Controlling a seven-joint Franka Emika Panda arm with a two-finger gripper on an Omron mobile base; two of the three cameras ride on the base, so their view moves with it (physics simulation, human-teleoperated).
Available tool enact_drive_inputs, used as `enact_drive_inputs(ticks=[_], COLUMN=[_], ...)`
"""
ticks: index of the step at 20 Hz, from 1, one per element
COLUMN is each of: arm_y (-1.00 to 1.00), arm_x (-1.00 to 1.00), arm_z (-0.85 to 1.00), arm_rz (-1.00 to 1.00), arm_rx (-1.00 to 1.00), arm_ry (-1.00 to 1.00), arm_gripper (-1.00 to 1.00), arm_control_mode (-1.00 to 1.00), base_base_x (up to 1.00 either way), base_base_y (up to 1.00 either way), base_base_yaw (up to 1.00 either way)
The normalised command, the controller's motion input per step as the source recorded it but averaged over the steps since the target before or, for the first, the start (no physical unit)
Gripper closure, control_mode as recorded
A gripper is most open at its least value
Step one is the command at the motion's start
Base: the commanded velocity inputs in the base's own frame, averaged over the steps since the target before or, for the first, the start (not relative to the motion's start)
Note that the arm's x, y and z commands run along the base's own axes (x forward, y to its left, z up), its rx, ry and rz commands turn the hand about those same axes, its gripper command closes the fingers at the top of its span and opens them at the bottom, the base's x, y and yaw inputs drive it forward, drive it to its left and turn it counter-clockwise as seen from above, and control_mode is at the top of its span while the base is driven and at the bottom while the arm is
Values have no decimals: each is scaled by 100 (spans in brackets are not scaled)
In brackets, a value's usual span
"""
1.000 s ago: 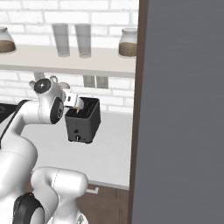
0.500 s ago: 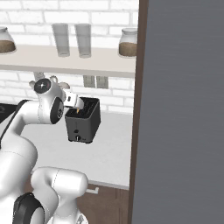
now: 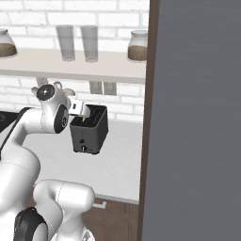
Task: Start the toaster. Once the lever pops up, take the bread to the plate on the dining counter.
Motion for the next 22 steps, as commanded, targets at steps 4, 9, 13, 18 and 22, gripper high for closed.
enact_drive_inputs(ticks=[4, 9, 13, 18, 22], arm_y=[0, 0, 0, 0, 0], arm_x=[0, 0, 0, 0, 0], arm_z=[0, 0, 0, 0, 0], arm_rz=[0, 0, 0, 0, 0], arm_rx=[0, 0, 0, 0, 0], arm_ry=[0, 0, 0, 0, 0], arm_gripper=[-100, -100, -100, -100, -100], arm_control_mode=[-100, -100, -100, -100, -100], base_base_x=[0, 0, 0, 0, 0], base_base_y=[0, 0, 0, 0, 0], base_base_yaw=[0, 0, 0, 0, 0])
